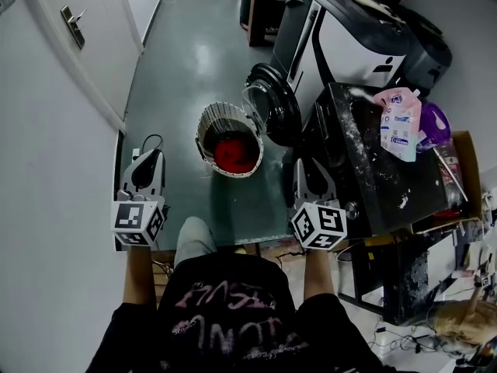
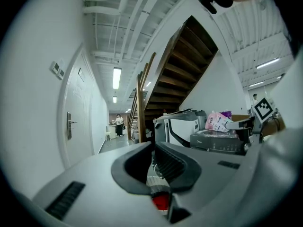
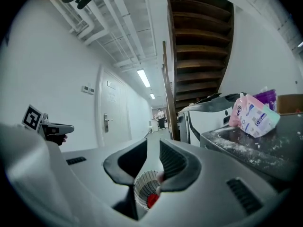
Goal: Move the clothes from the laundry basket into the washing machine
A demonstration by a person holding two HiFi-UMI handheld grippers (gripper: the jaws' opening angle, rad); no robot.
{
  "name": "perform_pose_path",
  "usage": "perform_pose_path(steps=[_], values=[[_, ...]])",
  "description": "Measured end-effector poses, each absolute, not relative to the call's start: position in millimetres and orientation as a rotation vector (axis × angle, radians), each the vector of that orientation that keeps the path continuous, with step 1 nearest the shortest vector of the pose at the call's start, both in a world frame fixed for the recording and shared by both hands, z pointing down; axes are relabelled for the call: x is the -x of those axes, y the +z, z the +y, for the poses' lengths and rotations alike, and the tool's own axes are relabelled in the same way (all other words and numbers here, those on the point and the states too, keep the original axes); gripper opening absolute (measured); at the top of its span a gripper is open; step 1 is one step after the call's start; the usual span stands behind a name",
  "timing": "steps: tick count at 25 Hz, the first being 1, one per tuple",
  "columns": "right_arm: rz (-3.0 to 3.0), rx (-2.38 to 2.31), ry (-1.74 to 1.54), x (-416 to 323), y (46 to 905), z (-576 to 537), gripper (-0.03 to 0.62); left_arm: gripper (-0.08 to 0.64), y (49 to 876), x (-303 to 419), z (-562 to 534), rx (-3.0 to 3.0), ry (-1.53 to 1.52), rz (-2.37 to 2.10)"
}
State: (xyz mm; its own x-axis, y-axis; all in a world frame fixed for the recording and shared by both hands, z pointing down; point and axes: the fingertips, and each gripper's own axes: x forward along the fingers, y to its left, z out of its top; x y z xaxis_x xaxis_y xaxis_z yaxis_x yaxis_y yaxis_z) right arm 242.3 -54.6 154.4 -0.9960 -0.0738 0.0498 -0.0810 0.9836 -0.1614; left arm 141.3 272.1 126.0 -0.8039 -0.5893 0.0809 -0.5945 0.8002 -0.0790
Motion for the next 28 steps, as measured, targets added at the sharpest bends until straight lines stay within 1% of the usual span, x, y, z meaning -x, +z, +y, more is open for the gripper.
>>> perform_pose_path(steps=[2, 4, 7, 11, 16, 28], values=[[-3.090, -0.088, 0.253, -243, 155, -54, 0.126, 0.049, 126, -143, 269, -0.974, 0.159, -2.929], [-3.091, -0.066, 0.250, -244, 155, -54, 0.176, 0.094, 128, -145, 265, -0.988, 0.159, -2.919], [-3.095, -0.054, 0.248, -245, 154, -54, 0.214, 0.171, 127, -148, 263, -0.995, 0.149, -2.916], [-3.102, -0.045, 0.256, -245, 154, -53, 0.270, 0.239, 125, -150, 265, -0.989, 0.125, -2.923], [-3.104, -0.039, 0.269, -244, 155, -53, 0.287, 0.258, 123, -152, 268, -0.985, 0.132, -2.929], [-3.090, -0.005, 0.298, -244, 162, -49, 0.290, 0.262, 126, -159, 261, -0.999, 0.170, -2.907]])
